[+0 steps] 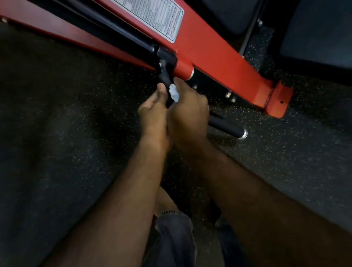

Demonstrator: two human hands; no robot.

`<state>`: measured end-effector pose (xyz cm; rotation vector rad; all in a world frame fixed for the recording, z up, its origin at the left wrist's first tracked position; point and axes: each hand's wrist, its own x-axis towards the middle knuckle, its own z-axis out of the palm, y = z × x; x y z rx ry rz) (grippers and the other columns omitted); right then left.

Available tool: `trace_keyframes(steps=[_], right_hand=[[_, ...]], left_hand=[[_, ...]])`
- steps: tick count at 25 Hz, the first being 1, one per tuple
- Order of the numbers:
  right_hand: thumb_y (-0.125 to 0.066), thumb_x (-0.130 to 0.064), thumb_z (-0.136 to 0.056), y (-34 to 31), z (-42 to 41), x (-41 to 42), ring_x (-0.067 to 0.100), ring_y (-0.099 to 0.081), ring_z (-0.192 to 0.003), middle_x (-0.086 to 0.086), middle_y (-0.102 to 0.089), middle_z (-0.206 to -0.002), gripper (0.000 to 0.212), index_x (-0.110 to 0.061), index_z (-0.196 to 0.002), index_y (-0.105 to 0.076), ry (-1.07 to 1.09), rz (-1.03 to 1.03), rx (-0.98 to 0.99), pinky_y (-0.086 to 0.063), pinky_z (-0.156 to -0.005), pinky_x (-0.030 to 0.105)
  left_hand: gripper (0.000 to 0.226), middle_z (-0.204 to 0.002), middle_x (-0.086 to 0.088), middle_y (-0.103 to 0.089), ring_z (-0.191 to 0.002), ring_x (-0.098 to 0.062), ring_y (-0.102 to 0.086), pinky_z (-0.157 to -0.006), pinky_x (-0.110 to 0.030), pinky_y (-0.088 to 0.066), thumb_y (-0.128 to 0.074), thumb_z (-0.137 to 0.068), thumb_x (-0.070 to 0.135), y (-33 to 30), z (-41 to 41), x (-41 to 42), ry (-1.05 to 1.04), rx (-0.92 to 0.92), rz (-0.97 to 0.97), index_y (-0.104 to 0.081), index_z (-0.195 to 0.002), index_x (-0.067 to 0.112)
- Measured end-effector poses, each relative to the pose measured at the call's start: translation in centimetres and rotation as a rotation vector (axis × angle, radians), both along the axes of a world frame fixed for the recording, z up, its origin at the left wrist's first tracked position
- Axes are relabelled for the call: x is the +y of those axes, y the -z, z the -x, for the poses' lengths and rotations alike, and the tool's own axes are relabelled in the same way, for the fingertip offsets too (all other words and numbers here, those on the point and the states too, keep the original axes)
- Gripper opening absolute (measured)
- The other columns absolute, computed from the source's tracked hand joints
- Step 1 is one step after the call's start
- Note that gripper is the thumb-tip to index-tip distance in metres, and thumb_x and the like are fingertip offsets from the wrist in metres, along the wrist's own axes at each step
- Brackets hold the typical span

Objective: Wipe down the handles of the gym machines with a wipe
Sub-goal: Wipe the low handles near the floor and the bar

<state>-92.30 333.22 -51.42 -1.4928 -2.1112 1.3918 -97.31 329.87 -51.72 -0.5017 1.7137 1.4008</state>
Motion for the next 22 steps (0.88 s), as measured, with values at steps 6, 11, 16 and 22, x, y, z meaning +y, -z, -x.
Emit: trace_keyframes(steps=[6,11,16,22], right_hand=[[-0.057,0.002,-0.089,6.0,-8.5,2.0,0.012,-0.059,-0.109,0.001,-0.064,-0.127,0.047,-0.016,-0.132,-0.058,-0.118,0.007,-0.284,-0.043,-0.087,0.012],[-0.042,0.003,-0.091,8.7,-10.3,3.7,0.013,-0.058,-0.084,0.002,-0.065,-0.098,0.034,-0.012,-0.109,-0.066,0.035,0.159,-0.397,-0.034,-0.056,0.013],[-0.050,0.011,-0.082,5.7,-5.8,0.8,0.010,-0.062,-0.099,0.001,-0.070,-0.114,0.050,-0.016,-0.121,-0.066,-0.048,0.052,0.040,-0.047,-0.078,0.013],[-0.050,-0.001,-0.093,11.5,-15.9,3.8,0.009,-0.060,-0.087,0.005,-0.069,-0.117,0.042,-0.022,-0.128,-0.062,0.057,0.205,-0.446,-0.035,-0.060,0.000]], left_hand=[[0.026,-0.111,-0.005,-0.075,-0.115,-0.025,-0.065,-0.106,-0.051,-0.046,-0.050,-0.101,0.035,1.3,-0.1,-0.1,-0.031,-0.002,-0.110,-0.066,-0.115,0.019],[0.024,-0.100,-0.001,-0.077,-0.105,-0.019,-0.070,-0.102,-0.052,-0.048,-0.046,-0.103,0.035,1.3,-0.4,0.2,0.012,0.078,-0.048,-0.068,-0.100,0.024],[0.025,-0.102,-0.004,-0.076,-0.101,-0.019,-0.071,-0.098,-0.048,-0.053,-0.047,-0.103,0.034,0.5,-0.7,0.5,-0.023,0.063,-0.040,-0.068,-0.097,0.022],[0.023,-0.105,-0.004,-0.075,-0.111,-0.022,-0.066,-0.102,-0.053,-0.048,-0.051,-0.102,0.036,0.9,-0.7,0.3,-0.028,0.053,-0.052,-0.069,-0.095,0.024]])
